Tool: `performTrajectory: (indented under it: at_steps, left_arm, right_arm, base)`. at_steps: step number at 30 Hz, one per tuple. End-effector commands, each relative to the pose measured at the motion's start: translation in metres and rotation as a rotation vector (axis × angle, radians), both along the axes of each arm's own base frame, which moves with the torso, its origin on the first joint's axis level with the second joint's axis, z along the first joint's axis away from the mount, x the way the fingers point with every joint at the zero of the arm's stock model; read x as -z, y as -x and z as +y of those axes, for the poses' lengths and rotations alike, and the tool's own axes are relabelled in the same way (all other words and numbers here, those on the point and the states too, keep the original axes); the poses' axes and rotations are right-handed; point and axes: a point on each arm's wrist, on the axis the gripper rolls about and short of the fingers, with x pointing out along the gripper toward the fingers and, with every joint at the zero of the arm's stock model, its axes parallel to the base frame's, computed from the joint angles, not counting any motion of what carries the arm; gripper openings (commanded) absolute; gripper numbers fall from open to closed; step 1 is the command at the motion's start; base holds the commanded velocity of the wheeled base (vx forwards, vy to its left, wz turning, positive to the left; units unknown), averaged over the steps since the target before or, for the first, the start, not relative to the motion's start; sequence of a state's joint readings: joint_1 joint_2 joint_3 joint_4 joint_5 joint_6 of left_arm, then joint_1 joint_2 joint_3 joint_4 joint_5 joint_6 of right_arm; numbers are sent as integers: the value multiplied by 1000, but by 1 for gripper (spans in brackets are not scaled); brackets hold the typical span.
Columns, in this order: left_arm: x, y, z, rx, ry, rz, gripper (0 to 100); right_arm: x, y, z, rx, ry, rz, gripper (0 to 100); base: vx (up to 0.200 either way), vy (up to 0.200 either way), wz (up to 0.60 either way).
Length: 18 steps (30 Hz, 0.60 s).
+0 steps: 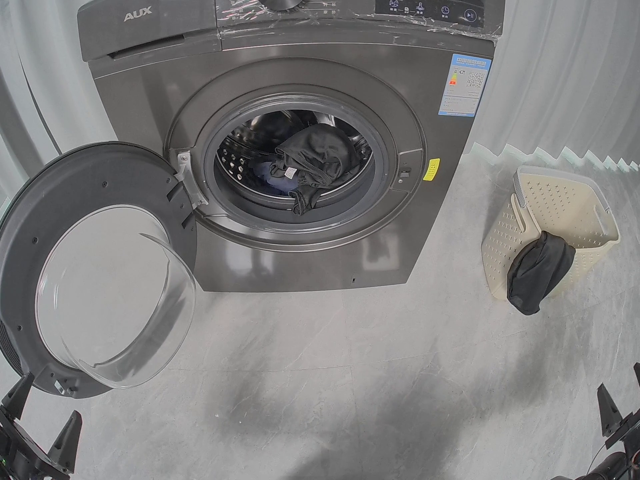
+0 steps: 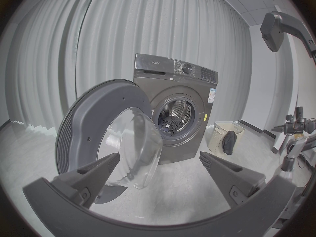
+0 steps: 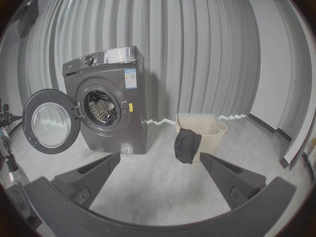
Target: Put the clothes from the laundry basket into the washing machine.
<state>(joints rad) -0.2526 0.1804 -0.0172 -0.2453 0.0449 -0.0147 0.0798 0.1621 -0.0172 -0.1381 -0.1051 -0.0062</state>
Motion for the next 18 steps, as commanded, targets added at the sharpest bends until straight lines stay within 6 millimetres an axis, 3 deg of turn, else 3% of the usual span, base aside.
performTrajectory:
  at_steps: [1, 4, 8, 12, 18]
  left_arm:
    - [12, 8, 0, -129, -5, -14, 100]
    - [23, 10, -2, -224, -95, 52, 100]
    - [27, 15, -4, -165, -122, 11, 100]
    - [28, 15, -2, -271, -32, 36, 100]
    - [33, 15, -3, -193, -38, 92, 100]
  right_arm:
    - [16, 14, 3, -1, -28, -43, 100]
    - [15, 14, 1, 100, -23, -38, 100]
    - [16, 14, -1, 175, -24, -43, 100]
    - [17, 13, 1, 86, -75, -43, 100]
    - [22, 13, 3, -8, -14, 1, 100]
  base:
    - [0, 0, 0]
    - [0, 0, 0]
    - [0, 0, 0]
    - [0, 0, 0]
    - [0, 0, 0]
